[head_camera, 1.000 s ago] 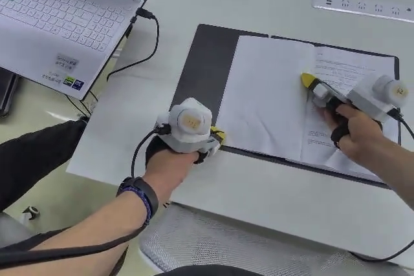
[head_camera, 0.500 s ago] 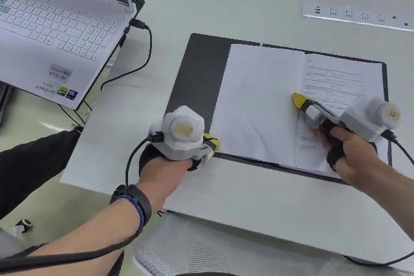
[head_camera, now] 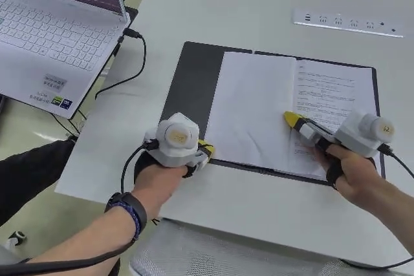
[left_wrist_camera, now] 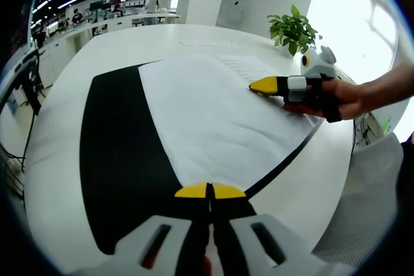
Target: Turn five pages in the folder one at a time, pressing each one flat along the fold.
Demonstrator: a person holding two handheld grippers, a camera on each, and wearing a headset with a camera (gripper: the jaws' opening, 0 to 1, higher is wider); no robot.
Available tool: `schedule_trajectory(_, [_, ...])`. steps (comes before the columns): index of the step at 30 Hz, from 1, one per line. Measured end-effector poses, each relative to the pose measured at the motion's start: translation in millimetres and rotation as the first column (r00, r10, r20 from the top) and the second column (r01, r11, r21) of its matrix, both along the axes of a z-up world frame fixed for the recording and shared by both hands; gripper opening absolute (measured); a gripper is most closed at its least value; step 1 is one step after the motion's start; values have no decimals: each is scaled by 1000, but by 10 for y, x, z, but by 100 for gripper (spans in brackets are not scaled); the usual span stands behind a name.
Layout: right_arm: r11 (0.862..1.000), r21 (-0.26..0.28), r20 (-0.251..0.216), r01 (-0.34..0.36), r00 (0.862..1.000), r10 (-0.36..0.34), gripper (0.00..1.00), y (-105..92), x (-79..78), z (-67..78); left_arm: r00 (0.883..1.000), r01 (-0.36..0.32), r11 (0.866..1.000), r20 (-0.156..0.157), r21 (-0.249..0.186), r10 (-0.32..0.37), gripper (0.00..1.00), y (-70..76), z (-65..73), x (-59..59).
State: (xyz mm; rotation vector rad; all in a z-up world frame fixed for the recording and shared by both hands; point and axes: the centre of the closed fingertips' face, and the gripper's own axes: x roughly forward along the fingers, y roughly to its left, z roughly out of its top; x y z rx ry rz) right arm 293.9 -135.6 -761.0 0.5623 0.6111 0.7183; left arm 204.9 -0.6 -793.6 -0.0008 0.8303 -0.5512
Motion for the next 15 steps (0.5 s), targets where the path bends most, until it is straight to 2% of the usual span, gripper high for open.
schedule_trajectory(15, [1000,3,-14,-11,1000,11,0,11,-287,-36,1000,4,1000,-3,-5,-4,0,1,1,-7])
